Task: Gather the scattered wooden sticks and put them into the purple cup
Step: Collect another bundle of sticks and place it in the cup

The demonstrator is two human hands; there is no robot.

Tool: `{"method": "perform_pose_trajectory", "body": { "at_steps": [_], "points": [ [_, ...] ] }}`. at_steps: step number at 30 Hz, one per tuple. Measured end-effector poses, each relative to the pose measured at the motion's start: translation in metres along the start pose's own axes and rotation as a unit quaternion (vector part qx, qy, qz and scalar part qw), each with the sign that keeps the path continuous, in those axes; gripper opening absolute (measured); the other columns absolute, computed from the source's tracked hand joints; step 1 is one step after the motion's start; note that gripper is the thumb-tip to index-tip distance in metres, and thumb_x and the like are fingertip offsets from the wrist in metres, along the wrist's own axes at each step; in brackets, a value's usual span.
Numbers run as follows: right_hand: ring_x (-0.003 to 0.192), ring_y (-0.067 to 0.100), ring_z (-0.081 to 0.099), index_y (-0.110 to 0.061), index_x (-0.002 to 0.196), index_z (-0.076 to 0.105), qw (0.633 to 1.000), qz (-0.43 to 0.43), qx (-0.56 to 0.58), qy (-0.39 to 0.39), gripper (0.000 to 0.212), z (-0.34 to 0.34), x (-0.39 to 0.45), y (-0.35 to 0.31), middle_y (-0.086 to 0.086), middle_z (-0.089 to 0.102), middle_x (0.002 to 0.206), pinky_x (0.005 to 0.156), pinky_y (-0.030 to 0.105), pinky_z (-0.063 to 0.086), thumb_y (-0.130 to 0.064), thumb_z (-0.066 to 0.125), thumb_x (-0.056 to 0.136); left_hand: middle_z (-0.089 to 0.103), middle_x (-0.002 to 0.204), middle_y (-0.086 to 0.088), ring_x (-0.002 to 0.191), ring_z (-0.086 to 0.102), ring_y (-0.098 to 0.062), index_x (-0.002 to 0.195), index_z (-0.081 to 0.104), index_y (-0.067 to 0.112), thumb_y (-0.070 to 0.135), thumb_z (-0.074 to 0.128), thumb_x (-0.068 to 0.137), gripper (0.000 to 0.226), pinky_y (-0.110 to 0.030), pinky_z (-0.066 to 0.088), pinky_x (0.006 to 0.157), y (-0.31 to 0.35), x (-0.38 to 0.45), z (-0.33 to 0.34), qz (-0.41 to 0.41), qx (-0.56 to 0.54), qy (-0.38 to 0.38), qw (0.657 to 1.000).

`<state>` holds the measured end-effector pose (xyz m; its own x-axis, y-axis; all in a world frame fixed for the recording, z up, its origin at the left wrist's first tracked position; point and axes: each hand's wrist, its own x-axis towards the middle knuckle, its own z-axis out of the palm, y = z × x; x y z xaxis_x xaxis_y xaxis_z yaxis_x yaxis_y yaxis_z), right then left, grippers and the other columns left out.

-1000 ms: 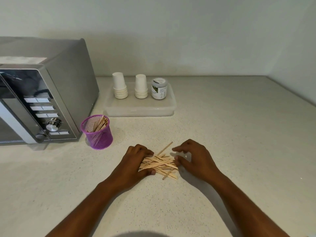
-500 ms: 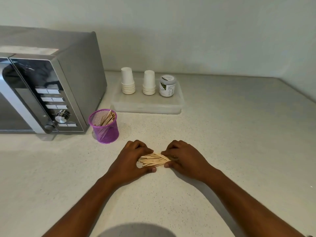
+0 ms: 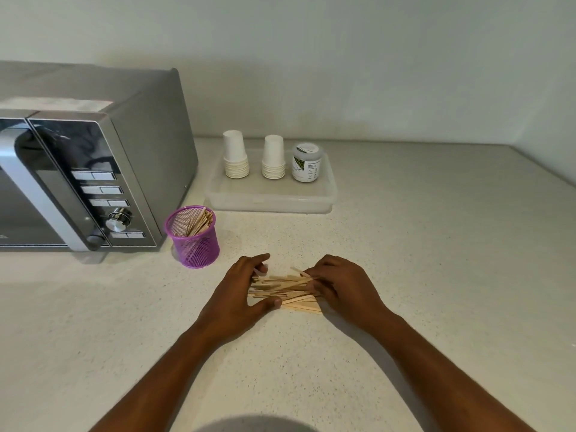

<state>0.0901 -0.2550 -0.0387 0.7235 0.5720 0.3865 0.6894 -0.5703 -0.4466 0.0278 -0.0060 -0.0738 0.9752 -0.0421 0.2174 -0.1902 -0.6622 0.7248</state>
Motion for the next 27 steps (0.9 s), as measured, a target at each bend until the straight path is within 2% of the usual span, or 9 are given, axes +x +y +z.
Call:
{"method": "perform_pose_trajectory", "body": {
  "at_steps": [3, 7, 12, 13, 17, 19, 22, 24, 27],
  "points": [
    [0.084, 0.015, 0.069, -0.013, 0.11, 0.08, 0.998, 0.017, 0.051, 0.028, 0.019, -0.005, 0.001, 0.003, 0.003, 0.075, 0.095, 0.072, 0.03, 0.056, -0.013, 0.071, 0.093, 0.047, 0.13, 0.028, 0.118, 0.055, -0.002, 0.145, 0.031, 0.051, 0.079, 0.069, 0.068, 0.091, -0.018, 0.055, 0.091, 0.003, -0.001, -0.002, -0.019, -0.048, 0.007, 0.999],
    [0.084, 0.014, 0.07, -0.014, 0.109, 0.08, 0.984, 0.068, 0.145, 0.074, 0.019, -0.007, 0.003, 0.004, 0.001, 0.075, 0.092, 0.074, 0.03, 0.056, -0.009, 0.074, 0.091, 0.044, 0.139, 0.025, 0.122, 0.051, 0.004, 0.146, 0.029, 0.05, 0.083, 0.069, 0.065, 0.096, -0.015, 0.048, 0.095, 0.016, -0.002, -0.003, -0.045, -0.099, 0.033, 0.993],
    [0.086, 0.007, 0.071, -0.023, 0.111, 0.08, 0.948, 0.165, 0.259, 0.085, 0.02, -0.006, 0.009, -0.001, -0.011, 0.077, 0.095, 0.072, 0.017, 0.053, -0.018, 0.073, 0.093, 0.044, 0.147, 0.021, 0.133, 0.043, 0.004, 0.144, 0.035, 0.043, 0.074, 0.065, 0.077, 0.079, -0.009, 0.035, 0.096, 0.059, 0.004, 0.022, -0.072, -0.207, 0.135, 0.966],
    [0.086, 0.007, 0.071, -0.025, 0.11, 0.08, 0.944, 0.169, 0.271, 0.087, 0.019, -0.004, 0.01, -0.003, -0.011, 0.077, 0.095, 0.072, 0.017, 0.055, -0.019, 0.073, 0.093, 0.047, 0.147, 0.017, 0.133, 0.045, 0.0, 0.143, 0.039, 0.041, 0.074, 0.066, 0.077, 0.078, -0.011, 0.038, 0.097, 0.071, 0.007, 0.03, -0.092, -0.264, 0.141, 0.95],
    [0.089, 0.006, 0.072, -0.023, 0.109, 0.08, 0.942, 0.161, 0.278, 0.093, 0.019, 0.004, 0.012, -0.015, -0.009, 0.078, 0.097, 0.075, 0.017, 0.056, -0.015, 0.072, 0.094, 0.067, 0.128, 0.012, 0.122, 0.061, -0.01, 0.128, 0.055, 0.038, 0.083, 0.07, 0.064, 0.08, -0.038, 0.049, 0.106, 0.102, 0.023, 0.048, -0.181, -0.428, 0.153, 0.872],
    [0.088, 0.007, 0.071, -0.025, 0.105, 0.081, 0.949, 0.153, 0.257, 0.101, 0.017, 0.009, 0.012, -0.019, -0.011, 0.078, 0.093, 0.076, 0.021, 0.056, -0.016, 0.071, 0.094, 0.07, 0.128, 0.003, 0.122, 0.064, -0.015, 0.132, 0.053, 0.03, 0.064, 0.08, 0.072, 0.074, -0.039, 0.05, 0.106, 0.106, 0.029, 0.055, -0.192, -0.533, 0.157, 0.809],
    [0.083, 0.008, 0.07, -0.025, 0.101, 0.081, 0.96, 0.138, 0.213, 0.119, 0.016, 0.018, 0.01, -0.023, -0.009, 0.077, 0.089, 0.076, 0.031, 0.057, -0.016, 0.07, 0.094, 0.071, 0.123, -0.017, 0.117, 0.068, -0.028, 0.132, 0.052, 0.01, 0.025, 0.069, 0.091, 0.046, -0.034, 0.06, 0.087, 0.108, 0.038, 0.061, -0.18, -0.683, 0.186, 0.683],
    [0.082, 0.008, 0.068, -0.024, 0.103, 0.08, 0.97, 0.113, 0.176, 0.124, 0.018, 0.023, 0.009, -0.026, -0.007, 0.076, 0.088, 0.075, 0.029, 0.057, -0.016, 0.068, 0.094, 0.073, 0.115, -0.019, 0.111, 0.071, -0.029, 0.124, 0.057, 0.008, 0.017, 0.062, 0.099, 0.028, -0.029, 0.061, 0.075, 0.109, 0.043, 0.061, -0.195, -0.708, 0.205, 0.647],
    [0.085, -0.001, 0.065, -0.028, 0.117, 0.076, 0.978, 0.087, 0.152, 0.113, 0.027, 0.022, 0.008, -0.029, -0.011, 0.072, 0.091, 0.076, 0.013, 0.052, -0.017, 0.064, 0.095, 0.074, 0.097, -0.013, 0.097, 0.075, -0.025, 0.11, 0.063, 0.009, 0.015, 0.056, 0.102, 0.012, -0.024, 0.059, 0.065, 0.11, 0.047, 0.061, -0.211, -0.723, 0.221, 0.62]
  ]
}}
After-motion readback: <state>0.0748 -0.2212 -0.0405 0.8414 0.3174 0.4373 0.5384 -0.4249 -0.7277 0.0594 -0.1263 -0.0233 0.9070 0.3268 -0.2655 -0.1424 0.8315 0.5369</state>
